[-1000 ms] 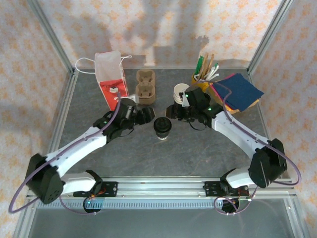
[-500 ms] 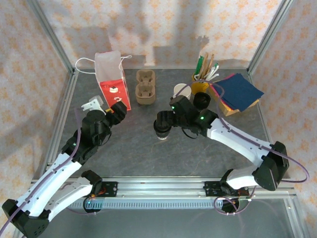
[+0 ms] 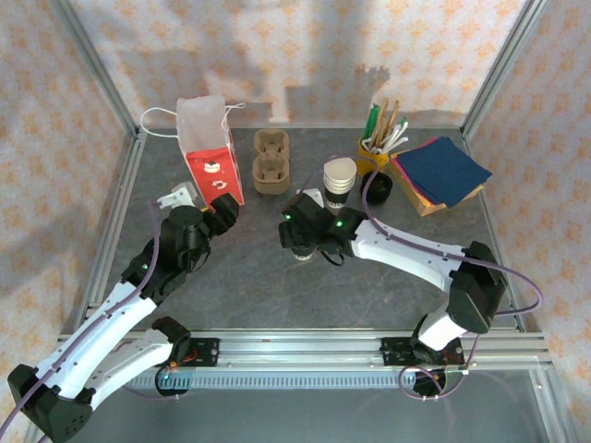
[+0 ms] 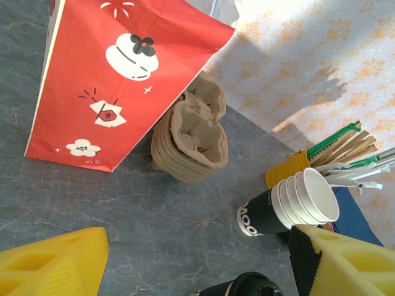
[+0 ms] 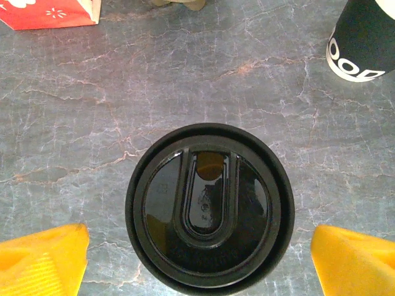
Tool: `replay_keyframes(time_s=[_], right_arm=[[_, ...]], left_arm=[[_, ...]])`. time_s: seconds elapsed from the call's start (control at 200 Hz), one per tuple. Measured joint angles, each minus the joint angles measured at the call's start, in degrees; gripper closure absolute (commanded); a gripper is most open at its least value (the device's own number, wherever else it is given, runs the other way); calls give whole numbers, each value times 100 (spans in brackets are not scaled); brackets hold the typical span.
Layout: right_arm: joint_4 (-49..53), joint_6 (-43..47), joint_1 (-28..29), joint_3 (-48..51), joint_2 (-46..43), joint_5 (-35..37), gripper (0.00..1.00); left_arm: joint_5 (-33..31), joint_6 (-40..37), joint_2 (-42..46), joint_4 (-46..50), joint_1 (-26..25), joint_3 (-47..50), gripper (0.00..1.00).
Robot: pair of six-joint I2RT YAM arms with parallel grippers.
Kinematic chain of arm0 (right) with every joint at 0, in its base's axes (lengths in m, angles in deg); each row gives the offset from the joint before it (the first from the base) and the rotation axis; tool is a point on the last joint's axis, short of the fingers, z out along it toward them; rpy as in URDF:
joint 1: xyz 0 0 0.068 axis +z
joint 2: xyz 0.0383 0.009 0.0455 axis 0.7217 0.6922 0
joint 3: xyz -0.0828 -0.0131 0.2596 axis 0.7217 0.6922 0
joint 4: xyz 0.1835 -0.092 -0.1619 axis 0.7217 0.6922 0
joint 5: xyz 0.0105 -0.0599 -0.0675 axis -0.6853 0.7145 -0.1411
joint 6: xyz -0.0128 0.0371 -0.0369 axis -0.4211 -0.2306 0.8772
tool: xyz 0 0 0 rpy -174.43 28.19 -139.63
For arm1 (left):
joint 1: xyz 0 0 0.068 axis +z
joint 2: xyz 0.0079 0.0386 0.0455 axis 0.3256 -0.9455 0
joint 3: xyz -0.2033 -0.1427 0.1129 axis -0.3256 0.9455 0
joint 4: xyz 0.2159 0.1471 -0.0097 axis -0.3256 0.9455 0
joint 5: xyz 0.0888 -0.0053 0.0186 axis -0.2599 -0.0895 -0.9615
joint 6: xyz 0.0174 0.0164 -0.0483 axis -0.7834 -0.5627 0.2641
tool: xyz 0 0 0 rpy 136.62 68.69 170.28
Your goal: Pack the takeout coffee
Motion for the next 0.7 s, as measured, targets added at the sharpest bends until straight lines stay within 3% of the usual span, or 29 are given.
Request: replay_keyframes(time_s=[0.205, 0.701], right_arm=[[59, 0, 33, -17, 162, 125, 8], [72, 4, 33, -85, 446, 127, 19]], left_arm=[[0, 2, 2, 0, 0, 17, 22], [17, 46, 2, 0, 11, 125, 21]])
